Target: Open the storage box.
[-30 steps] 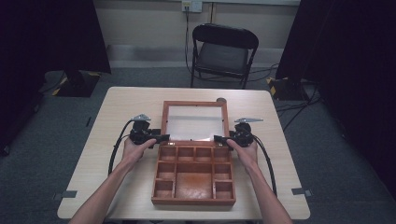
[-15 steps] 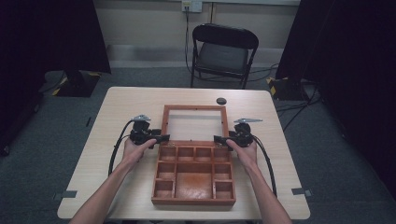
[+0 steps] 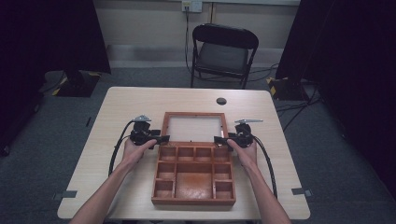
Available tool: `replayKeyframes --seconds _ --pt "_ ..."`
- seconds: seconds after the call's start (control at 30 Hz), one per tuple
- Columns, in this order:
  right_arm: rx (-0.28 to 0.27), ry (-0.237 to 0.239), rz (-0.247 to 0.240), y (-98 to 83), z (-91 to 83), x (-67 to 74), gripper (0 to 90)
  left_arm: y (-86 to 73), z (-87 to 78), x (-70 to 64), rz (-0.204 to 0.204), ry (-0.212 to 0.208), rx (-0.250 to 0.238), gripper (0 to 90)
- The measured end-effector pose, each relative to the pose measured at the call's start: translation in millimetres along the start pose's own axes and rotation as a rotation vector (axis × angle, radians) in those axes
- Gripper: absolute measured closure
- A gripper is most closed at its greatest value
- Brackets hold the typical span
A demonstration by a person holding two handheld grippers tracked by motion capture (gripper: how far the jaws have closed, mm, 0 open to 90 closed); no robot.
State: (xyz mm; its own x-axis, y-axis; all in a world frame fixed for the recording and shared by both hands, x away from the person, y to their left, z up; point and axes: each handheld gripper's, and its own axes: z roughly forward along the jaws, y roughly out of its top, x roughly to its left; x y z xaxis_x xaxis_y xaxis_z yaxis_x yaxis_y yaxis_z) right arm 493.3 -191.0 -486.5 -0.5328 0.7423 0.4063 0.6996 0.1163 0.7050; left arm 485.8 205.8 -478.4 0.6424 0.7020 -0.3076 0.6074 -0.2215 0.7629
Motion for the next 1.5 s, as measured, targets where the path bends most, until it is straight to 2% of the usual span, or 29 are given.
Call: replayKeyframes --seconds 0.07,0.13,0.2,0.27,0.37,0.4,0.57,0.6,0.7,0.77,0.8,0.87,0.9,0.93,1.0,1.1,1.17,1.23,1.27,1.3,1.33,1.4,1.43,1.47,1.5 --pt "0.000 -0.004 0.001 -0.1 -0.2 0.4 15.0 0.3 -0.9 -0.6 -0.001 0.013 -0.001 33.7" --pt "-0.010 -0.045 -0.031 1.4 -4.4 2.8 18.0 1.4 -3.5 -1.4 0.013 0.028 0.004 31.2" --pt "-0.012 -0.047 -0.036 2.1 -6.0 3.2 17.9 2.0 -5.6 -1.5 0.017 0.032 0.003 30.5" --pt "-0.030 -0.049 -0.041 4.2 -14.2 5.5 17.9 3.2 -10.0 -2.8 0.014 0.038 -0.009 29.2" --pt "-0.034 -0.046 -0.051 5.3 -20.2 8.1 17.6 3.6 -13.5 -4.3 0.023 0.048 -0.002 27.3" --pt "-0.029 -0.054 -0.070 5.5 -25.9 11.0 17.4 2.8 -18.0 -5.7 0.031 0.050 0.006 26.4" --pt "-0.044 -0.077 -0.106 2.5 -38.5 17.1 17.5 0.5 -28.2 -9.7 0.043 0.062 0.003 25.5" --pt "-0.049 -0.091 -0.120 -1.3 -45.2 18.1 16.6 -0.6 -34.4 -11.6 0.060 0.072 0.006 25.2" --pt "-0.045 -0.091 -0.115 -6.1 -52.5 17.9 15.9 -2.2 -41.7 -12.3 0.071 0.075 0.010 24.4" --pt "-0.037 -0.112 -0.123 -13.3 -62.7 17.8 15.0 -6.5 -48.1 -12.5 0.068 0.079 0.002 24.2" --pt "-0.036 -0.123 -0.125 -16.2 -66.8 17.9 15.1 -9.4 -51.1 -11.8 0.077 0.086 0.014 24.2" --pt "-0.041 -0.122 -0.118 -22.2 -75.2 17.3 15.0 -18.6 -59.4 -8.6 0.070 0.112 0.025 23.4" --pt "-0.041 -0.122 -0.118 -22.2 -75.2 17.3 15.0 -18.6 -59.4 -8.6 0.070 0.112 0.025 22.9" --pt "-0.040 -0.122 -0.088 -28.6 -84.1 16.3 15.7 -23.4 -65.4 -5.8 0.071 0.138 0.037 22.4" --pt "-0.036 -0.106 -0.067 -34.1 -90.2 15.0 16.3 -27.7 -71.8 -3.1 0.067 0.152 0.038 22.0" --pt "-0.016 -0.135 -0.073 -44.1 -100.3 13.9 15.9 -32.0 -77.6 -0.7 0.065 0.154 0.044 19.5" --pt "-0.016 -0.143 -0.074 -47.6 -103.8 12.9 15.9 -37.1 -82.9 2.1 0.070 0.174 0.063 18.3" --pt "-0.009 -0.177 -0.072 -57.6 -112.6 8.7 14.9 -43.2 -86.6 2.8 0.063 0.199 0.075 18.7" --pt "0.001 -0.194 -0.070 -61.2 -115.5 7.6 14.9 -52.9 -93.1 3.8 0.071 0.206 0.073 18.9" --pt "0.001 -0.194 -0.070 -61.2 -115.5 7.6 14.9 -52.9 -93.1 3.8 0.071 0.206 0.073 18.7" --pt "0.026 -0.224 -0.073 -71.8 -121.2 3.9 14.9 -61.4 -97.1 6.4 0.052 0.196 0.069 18.1" --pt "0.048 -0.263 -0.073 -79.8 -124.1 0.0 14.9 -64.7 -98.8 10.5 0.056 0.213 0.099 18.0" --pt "0.048 -0.263 -0.073 -79.8 -124.1 0.0 14.9 -64.7 -98.8 10.5 0.056 0.213 0.099 18.3" --pt "0.057 -0.302 -0.059 -89.2 -125.7 -7.2 14.9 -68.0 -99.4 14.6 0.067 0.246 0.117 19.6" --pt "0.060 -0.314 -0.052 -91.6 -125.7 -9.2 14.9 -70.3 -97.7 16.5 0.067 0.260 0.136 20.1"
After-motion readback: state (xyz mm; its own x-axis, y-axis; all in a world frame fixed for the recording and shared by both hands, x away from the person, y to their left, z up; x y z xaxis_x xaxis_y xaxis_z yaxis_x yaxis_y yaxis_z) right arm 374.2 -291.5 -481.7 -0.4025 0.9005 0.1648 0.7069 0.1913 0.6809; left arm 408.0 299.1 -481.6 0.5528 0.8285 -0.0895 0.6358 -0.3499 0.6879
